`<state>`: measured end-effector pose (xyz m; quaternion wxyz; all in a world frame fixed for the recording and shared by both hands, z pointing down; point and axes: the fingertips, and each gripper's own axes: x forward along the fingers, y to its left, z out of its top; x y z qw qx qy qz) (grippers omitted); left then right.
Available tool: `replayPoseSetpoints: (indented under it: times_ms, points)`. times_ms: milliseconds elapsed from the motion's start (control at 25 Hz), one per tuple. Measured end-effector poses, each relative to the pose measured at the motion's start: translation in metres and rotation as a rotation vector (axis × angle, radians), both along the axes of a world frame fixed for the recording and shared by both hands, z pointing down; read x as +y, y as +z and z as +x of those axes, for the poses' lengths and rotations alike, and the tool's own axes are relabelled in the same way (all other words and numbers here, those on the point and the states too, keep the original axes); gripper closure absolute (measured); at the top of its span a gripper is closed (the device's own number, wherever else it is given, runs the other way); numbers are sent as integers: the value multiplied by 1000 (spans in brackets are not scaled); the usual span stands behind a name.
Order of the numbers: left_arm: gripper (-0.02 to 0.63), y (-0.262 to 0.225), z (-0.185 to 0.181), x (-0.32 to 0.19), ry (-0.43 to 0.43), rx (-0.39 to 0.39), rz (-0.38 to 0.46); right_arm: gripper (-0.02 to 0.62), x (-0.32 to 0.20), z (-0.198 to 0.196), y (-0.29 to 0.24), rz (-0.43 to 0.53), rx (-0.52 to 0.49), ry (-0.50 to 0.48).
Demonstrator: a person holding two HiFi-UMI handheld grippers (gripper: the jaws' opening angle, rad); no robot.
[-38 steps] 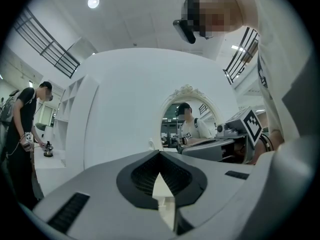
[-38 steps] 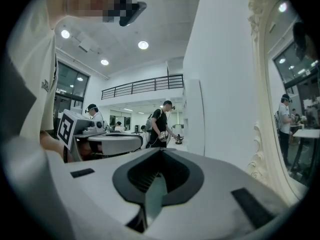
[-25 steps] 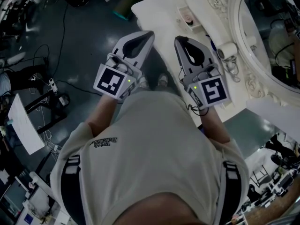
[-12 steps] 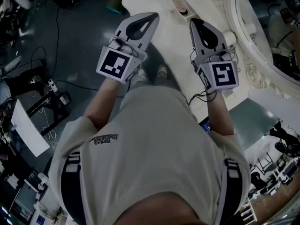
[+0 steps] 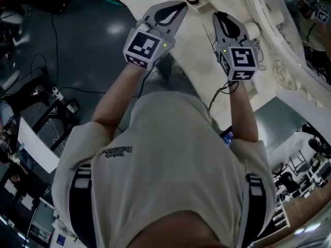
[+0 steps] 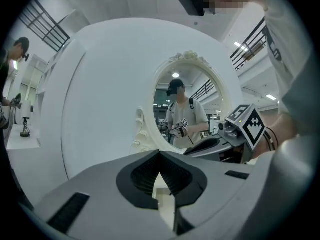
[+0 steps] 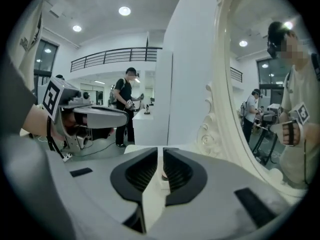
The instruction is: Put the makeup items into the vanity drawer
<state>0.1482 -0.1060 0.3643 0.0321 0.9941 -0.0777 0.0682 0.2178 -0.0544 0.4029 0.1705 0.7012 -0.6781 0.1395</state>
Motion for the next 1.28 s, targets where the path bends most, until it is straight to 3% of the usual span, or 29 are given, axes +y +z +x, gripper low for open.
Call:
replayPoseSetpoints:
  times_ms: [360,680,960,1280]
  points:
    - [594,92,41,-1,54,-120,-60,535,4,7,126,-228,-22,18]
    - [594,169,53,5,99,-236,-126,534,19,21,205,-385,-38,28]
    - [594,232,51,16,128,-338,-182,534,38,28,249,-474,-70,34]
    - [594,264,48,16,134,-401,-211,534,38,23,264,-500,-93,15]
